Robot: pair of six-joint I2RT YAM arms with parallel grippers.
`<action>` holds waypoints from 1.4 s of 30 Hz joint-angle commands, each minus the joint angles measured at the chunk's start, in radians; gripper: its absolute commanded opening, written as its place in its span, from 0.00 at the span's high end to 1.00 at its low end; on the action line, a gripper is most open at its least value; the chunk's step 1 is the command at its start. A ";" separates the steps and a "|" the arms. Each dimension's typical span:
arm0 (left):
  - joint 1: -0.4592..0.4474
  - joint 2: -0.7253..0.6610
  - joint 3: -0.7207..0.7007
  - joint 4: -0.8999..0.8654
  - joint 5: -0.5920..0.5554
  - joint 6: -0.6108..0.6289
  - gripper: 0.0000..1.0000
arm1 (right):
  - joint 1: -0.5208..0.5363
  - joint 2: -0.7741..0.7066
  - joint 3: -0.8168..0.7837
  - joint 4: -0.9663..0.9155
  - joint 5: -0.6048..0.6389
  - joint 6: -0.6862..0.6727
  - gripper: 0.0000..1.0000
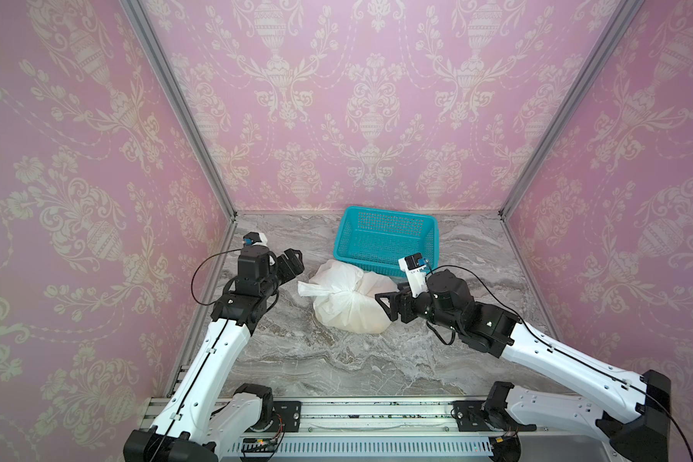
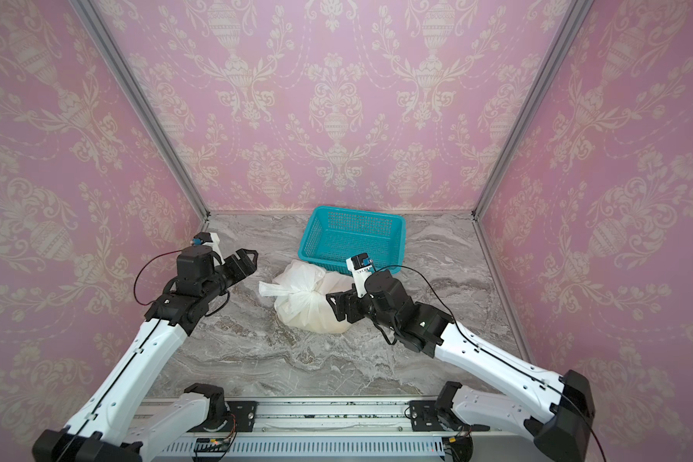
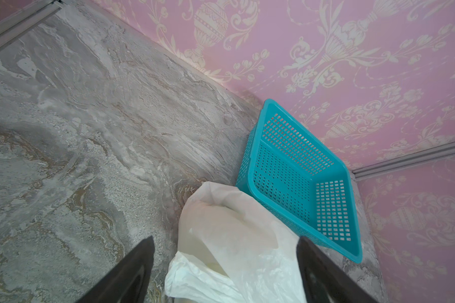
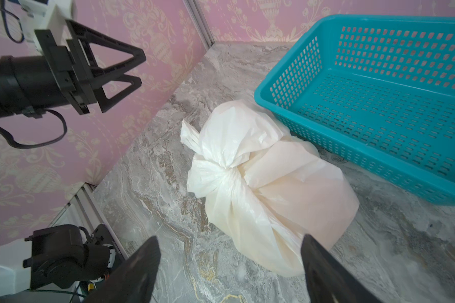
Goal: Untie the knot of the plastic bag and take out the fruit
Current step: Untie the plastic bag at the center of the table.
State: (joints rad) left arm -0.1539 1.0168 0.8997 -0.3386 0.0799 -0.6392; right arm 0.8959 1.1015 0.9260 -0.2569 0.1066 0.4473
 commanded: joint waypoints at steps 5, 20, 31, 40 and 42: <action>-0.042 0.076 0.037 0.018 0.133 0.049 0.16 | 0.069 0.125 0.057 -0.092 0.129 0.034 0.24; -0.137 0.160 0.122 -0.076 0.166 0.080 0.19 | 0.152 0.460 0.240 -0.040 0.216 0.004 0.24; -0.158 0.204 0.122 -0.060 0.215 0.062 0.22 | 0.125 0.575 0.320 -0.045 0.243 0.009 0.52; -0.219 0.191 0.149 -0.108 0.182 0.064 0.21 | 0.067 0.539 0.216 0.048 0.178 0.009 1.00; -0.233 0.201 0.147 -0.107 0.189 0.060 0.21 | 0.065 0.530 0.210 0.054 0.180 0.002 1.00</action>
State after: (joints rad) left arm -0.3672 1.2198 1.0214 -0.4206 0.2607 -0.5846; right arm 0.9630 1.6653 1.1542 -0.2298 0.3019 0.4625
